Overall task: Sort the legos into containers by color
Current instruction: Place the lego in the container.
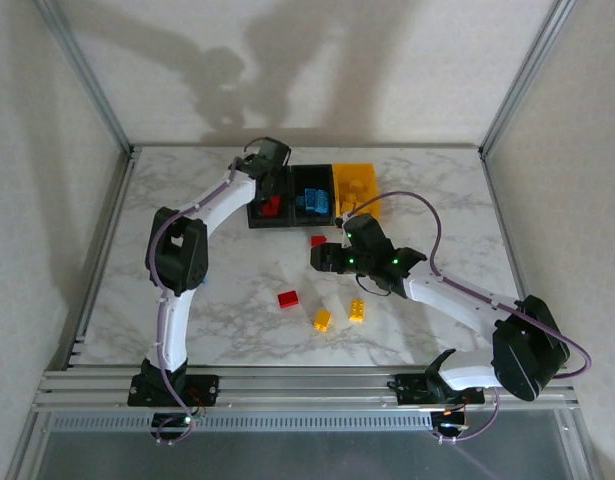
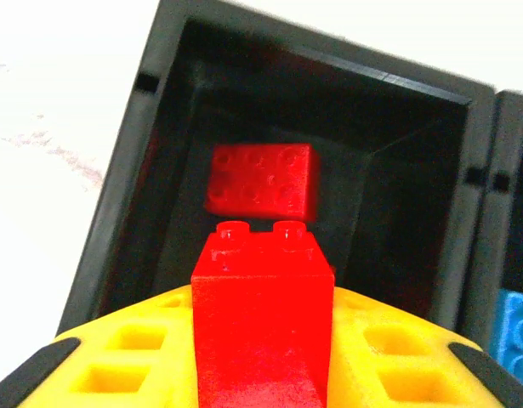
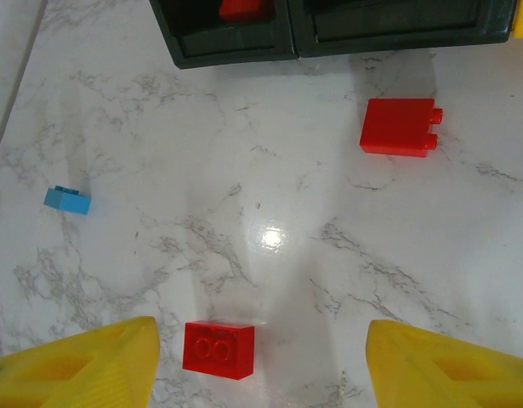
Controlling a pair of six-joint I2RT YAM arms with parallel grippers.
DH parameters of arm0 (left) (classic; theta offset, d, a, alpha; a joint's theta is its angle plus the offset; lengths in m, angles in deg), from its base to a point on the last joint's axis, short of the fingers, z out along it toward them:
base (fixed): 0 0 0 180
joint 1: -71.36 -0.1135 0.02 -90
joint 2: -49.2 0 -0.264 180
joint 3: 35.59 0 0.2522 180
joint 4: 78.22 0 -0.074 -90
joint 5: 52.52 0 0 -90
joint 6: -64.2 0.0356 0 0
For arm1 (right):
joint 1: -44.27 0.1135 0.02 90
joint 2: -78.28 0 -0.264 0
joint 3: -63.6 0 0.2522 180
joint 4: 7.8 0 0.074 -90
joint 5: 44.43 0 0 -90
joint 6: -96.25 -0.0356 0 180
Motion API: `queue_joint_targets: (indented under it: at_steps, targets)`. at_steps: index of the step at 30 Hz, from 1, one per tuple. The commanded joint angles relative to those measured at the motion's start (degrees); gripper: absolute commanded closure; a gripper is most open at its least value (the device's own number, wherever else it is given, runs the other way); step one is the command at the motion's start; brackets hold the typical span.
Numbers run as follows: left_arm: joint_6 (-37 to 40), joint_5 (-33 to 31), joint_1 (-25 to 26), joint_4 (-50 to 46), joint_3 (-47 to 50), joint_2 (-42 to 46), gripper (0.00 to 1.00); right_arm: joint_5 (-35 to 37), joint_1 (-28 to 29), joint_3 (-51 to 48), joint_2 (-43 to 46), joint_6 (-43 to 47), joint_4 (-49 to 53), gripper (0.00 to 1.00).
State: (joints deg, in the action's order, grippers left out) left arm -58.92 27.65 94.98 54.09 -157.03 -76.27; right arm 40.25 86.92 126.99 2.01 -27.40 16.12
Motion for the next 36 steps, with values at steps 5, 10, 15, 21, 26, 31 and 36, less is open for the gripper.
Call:
queue_joint_targets:
  at_steps: [5,10,15,21,26,31,36]
  targets:
    - [2.34,1.73,-0.3,-2.33,-2.28,-1.24,0.67,1.54,0.42,2.25,-0.51,0.43,0.67,0.35]
    - [2.97,1.65,-0.26,-2.21,-1.72,-1.77,0.65,1.0,0.49,2.46,-0.93,0.07,0.48,0.35]
    - [3.39,1.74,-0.24,-2.6,-2.55,-1.86,0.44,1.39,0.59,2.5,-0.54,-0.1,0.57,0.35]
    - [4.02,0.94,-0.24,-3.56,-2.77,1.15,0.43,1.83,0.57,2.23,-0.38,-0.18,0.53,0.35]
    - [4.02,2.06,0.46,-1.54,3.07,8.69,0.39,3.8,0.47,2.64,-0.56,-0.71,1.42,0.33]
    - [4.38,5.56,1.62,2.8,14.95,19.44,0.35,4.7,0.5,4.38,-1.93,-0.04,2.83,0.33]
    - [4.08,7.42,4.85,2.8,27.88,28.77,0.3,4.92,0.15,5.14,-1.19,0.47,3.38,0.33]
